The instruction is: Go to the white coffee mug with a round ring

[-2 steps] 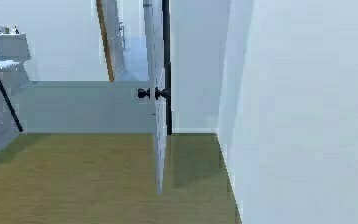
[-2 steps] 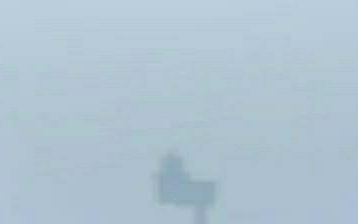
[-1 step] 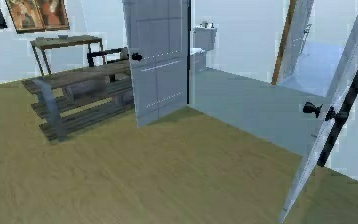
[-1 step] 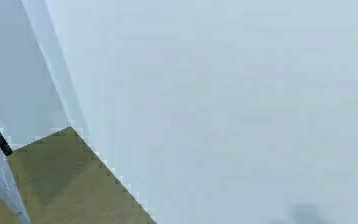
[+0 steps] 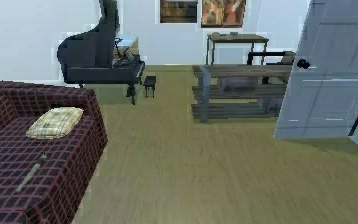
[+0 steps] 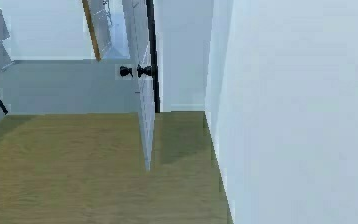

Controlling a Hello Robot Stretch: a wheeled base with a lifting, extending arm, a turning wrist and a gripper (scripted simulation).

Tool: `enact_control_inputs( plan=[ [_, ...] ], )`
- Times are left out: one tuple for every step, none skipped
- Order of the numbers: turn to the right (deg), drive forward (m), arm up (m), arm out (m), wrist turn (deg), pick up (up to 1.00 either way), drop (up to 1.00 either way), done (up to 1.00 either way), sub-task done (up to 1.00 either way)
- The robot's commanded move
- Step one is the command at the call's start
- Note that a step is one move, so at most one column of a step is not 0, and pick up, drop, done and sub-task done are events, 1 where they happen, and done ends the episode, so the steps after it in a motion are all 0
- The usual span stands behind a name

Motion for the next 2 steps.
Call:
enact_control_inputs(
  plan=[
    [0.0, 0.1, 0.0, 0.0, 0.0, 0.0, 0.0, 0.0, 0.0],
    [45.0, 0.0, 0.0, 0.0, 0.0, 0.0, 0.0, 0.0, 0.0]
  ],
)
